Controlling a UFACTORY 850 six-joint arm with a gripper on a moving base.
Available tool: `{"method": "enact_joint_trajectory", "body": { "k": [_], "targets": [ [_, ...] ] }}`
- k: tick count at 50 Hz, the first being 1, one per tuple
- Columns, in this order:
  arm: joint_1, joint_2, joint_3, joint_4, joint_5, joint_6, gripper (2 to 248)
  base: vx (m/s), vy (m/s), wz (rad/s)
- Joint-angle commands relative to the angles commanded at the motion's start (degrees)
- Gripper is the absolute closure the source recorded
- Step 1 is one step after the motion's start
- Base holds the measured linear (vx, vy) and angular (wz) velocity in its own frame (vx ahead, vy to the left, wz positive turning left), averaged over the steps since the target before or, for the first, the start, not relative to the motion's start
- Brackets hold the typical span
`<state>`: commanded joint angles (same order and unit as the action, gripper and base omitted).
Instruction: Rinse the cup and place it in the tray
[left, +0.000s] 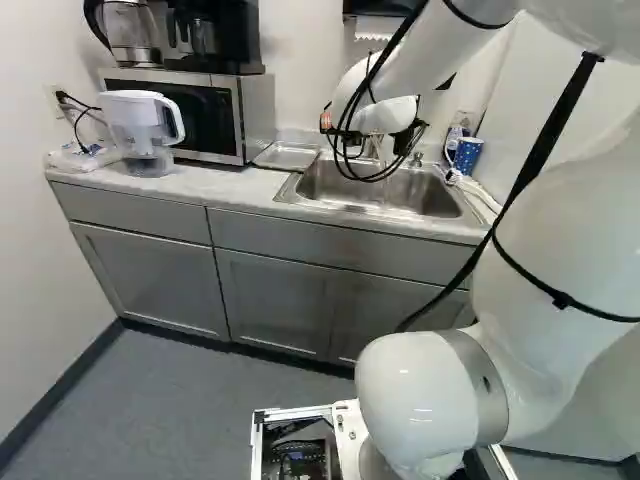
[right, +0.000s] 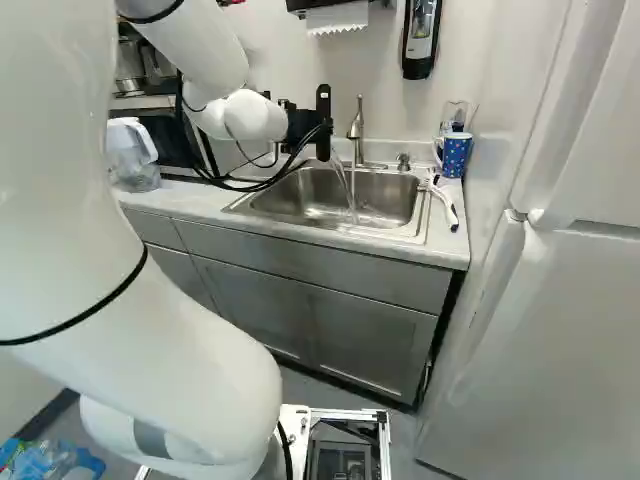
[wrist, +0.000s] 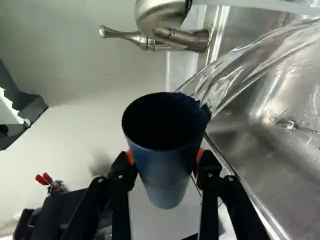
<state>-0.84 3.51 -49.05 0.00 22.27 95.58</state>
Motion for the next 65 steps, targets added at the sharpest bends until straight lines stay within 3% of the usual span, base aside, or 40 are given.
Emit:
{"method": "enact_joint_trajectory", "body": {
  "k": [13,65],
  "targets": [
    [0.00,0.00,0.00,0.00,0.00,7.83,125,0.000,0.000,0.000],
    [0.00,0.00,0.00,0.00,0.00,7.83,125,0.000,0.000,0.000]
  ]
}}
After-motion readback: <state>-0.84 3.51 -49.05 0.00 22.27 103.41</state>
